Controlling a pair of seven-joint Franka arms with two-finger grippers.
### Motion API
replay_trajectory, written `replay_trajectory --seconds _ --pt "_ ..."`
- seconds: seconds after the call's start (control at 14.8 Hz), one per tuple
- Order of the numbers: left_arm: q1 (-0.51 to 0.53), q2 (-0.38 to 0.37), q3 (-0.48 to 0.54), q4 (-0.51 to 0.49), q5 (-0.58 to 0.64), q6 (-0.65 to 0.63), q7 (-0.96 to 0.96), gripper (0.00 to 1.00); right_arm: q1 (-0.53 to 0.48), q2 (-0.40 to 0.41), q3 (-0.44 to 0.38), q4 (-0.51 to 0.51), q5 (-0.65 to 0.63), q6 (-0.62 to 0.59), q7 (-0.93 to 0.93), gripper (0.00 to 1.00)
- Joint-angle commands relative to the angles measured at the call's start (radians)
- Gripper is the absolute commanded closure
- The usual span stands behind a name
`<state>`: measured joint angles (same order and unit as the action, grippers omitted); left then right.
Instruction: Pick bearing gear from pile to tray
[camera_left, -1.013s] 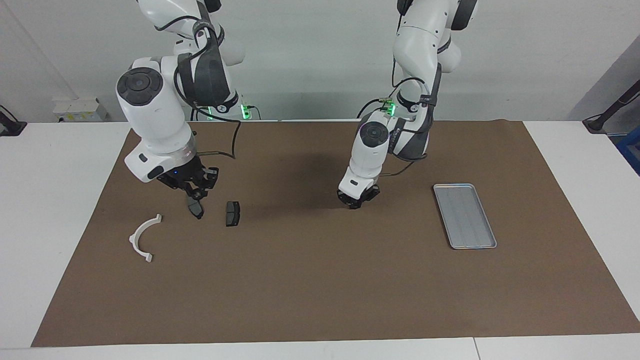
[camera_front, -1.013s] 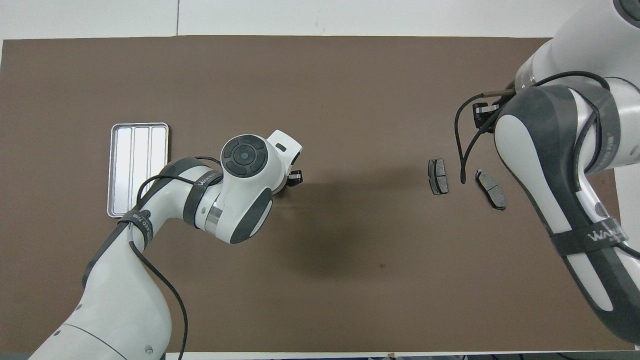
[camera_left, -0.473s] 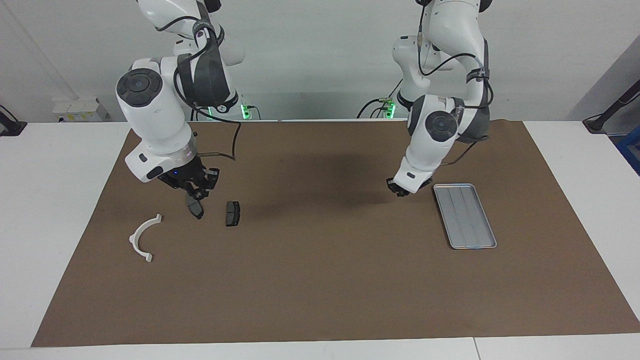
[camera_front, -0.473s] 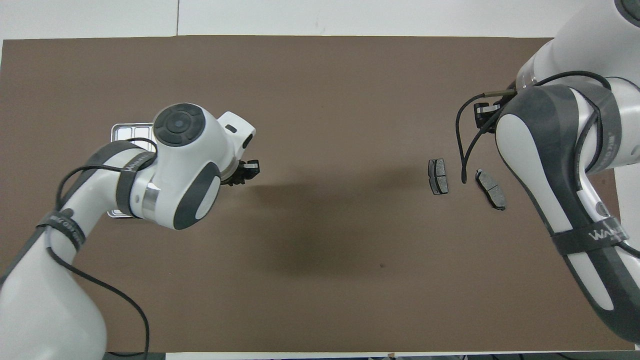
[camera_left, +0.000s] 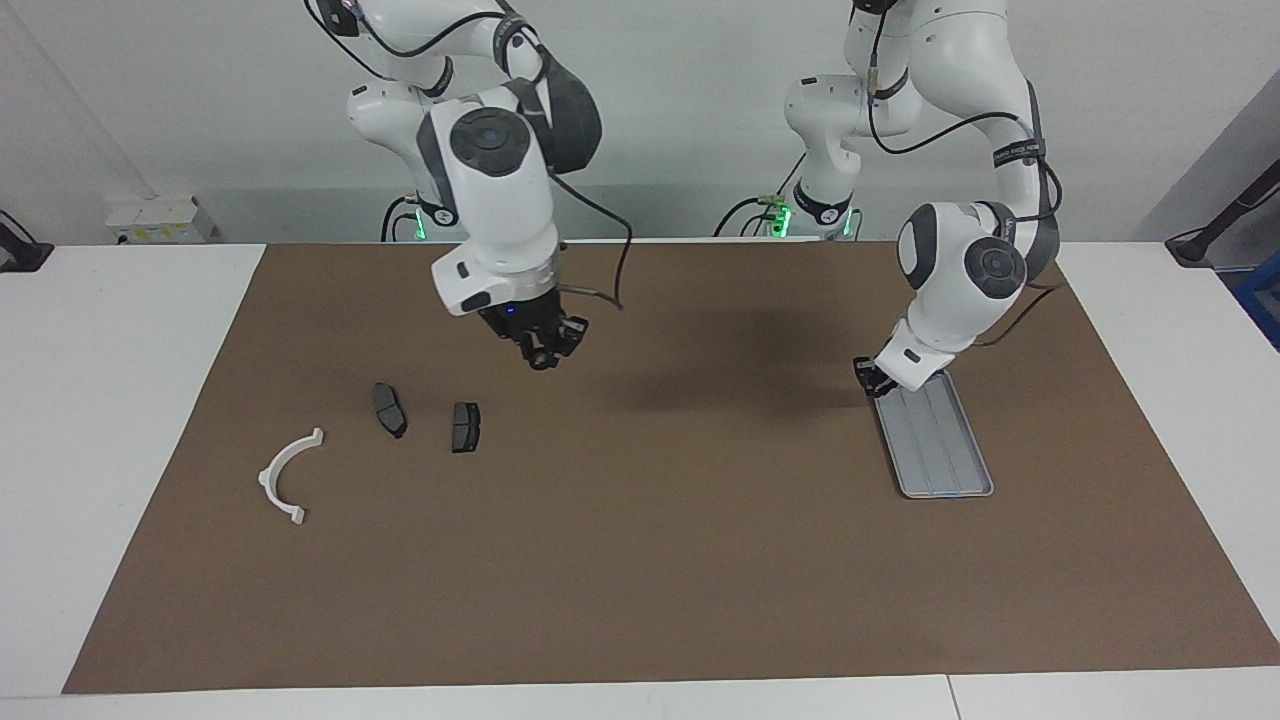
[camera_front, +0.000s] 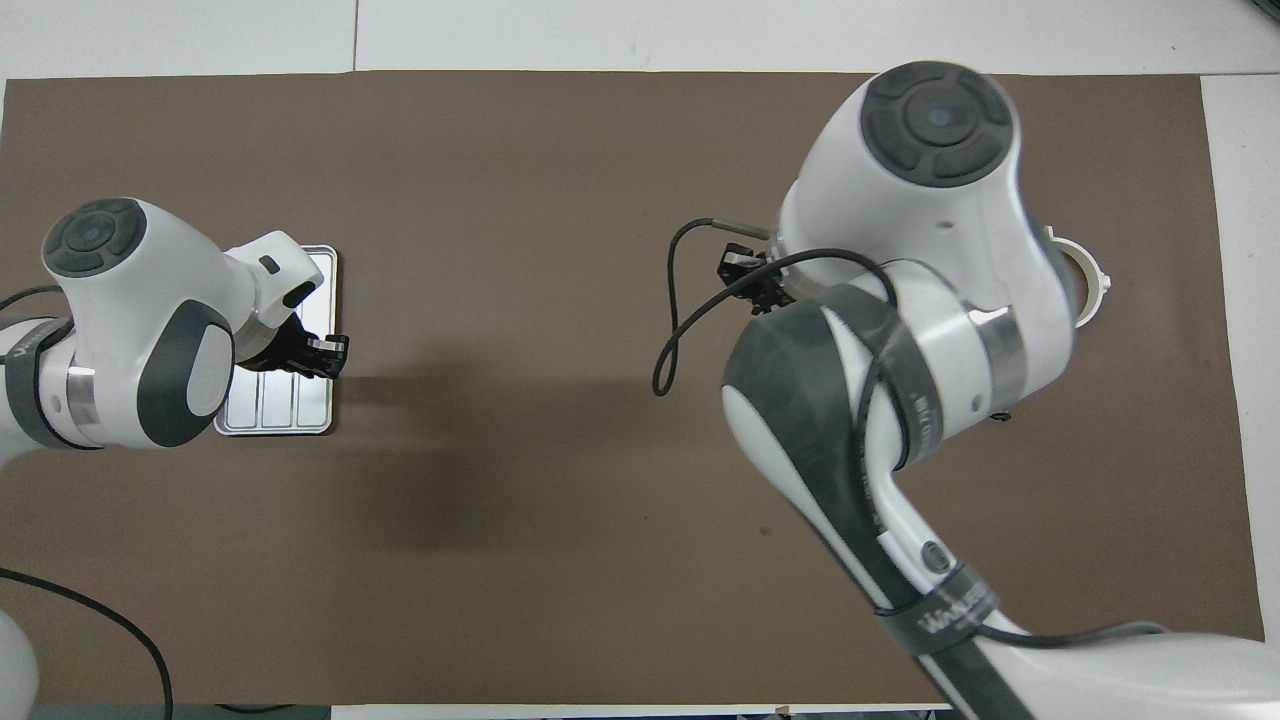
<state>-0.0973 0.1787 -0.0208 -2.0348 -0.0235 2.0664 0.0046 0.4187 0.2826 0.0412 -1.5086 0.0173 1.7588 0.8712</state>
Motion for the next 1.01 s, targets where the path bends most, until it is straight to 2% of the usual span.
replay_trajectory --seconds 0.0,0.14,0.34,0.54,0.81,0.95 --pt "0.062 -0.031 -0.007 -0.053 -0.010 0.041 0.099 0.86 0.087 0.036 -0.006 -0.012 0.015 0.083 0.186 1.00" --pt "0.094 -0.030 -0.008 -0.073 -0.010 0.092 0.118 0.86 0.146 0.081 -0.006 -0.012 0.013 0.148 0.296 1.00" --pt "0.116 -0.025 -0.007 -0.100 -0.009 0.141 0.158 0.86 0.192 0.139 -0.007 -0.013 0.007 0.217 0.360 1.00" --pt "0.131 -0.021 -0.007 -0.114 -0.009 0.155 0.163 0.86 0.261 0.255 -0.009 -0.007 -0.043 0.338 0.458 1.00" --pt "0.151 -0.019 -0.007 -0.151 -0.007 0.195 0.179 0.86 0.265 0.329 -0.007 -0.007 -0.056 0.432 0.495 1.00" --pt "0.153 -0.019 -0.005 -0.153 -0.009 0.195 0.181 0.86 0.262 0.339 -0.007 -0.009 -0.056 0.450 0.499 1.00"
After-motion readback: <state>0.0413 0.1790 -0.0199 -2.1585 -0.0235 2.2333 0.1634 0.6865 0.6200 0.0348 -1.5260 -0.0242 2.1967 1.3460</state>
